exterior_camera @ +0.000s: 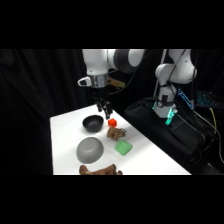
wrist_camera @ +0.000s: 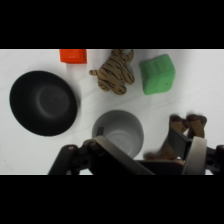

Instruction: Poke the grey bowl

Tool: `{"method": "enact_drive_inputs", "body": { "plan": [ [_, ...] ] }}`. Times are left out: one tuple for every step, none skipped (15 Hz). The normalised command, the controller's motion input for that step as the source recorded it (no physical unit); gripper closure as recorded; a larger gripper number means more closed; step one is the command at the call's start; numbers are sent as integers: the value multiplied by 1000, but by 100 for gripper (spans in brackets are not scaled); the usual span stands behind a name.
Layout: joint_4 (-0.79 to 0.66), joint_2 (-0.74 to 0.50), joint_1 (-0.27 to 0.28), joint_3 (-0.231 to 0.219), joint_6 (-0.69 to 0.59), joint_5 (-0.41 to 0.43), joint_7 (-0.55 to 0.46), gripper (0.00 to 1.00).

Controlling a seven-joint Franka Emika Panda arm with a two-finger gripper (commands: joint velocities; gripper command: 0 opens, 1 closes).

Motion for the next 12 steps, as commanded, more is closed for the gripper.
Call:
{"method": "enact_drive_inputs", "body": {
  "plan": [
    [10, -1, -22, 24, -16, -3, 3, 0],
    [75, 24, -21, 31, -100, 45, -6, 0],
    [134, 46, -13, 40, -129, 36, -19, 0],
    [213, 79, -1, 44, -148, 12, 16, 0],
    [350, 142, 5, 47, -205, 24, 37, 0],
    [448, 185, 1, 49, -280, 69, -2, 0],
    [506, 214, 4, 42, -303, 35, 12, 0],
    [575, 254, 3, 35, -331, 37, 25, 0],
    [664, 317, -1, 26, -376, 39, 53, 0],
    [722, 367, -2, 19, -396, 28, 70, 0],
    [774, 416, -7, 18, -411, 30, 36, 0],
    [788, 436, -15, 24, -399, 61, -4, 0]
  ]
}}
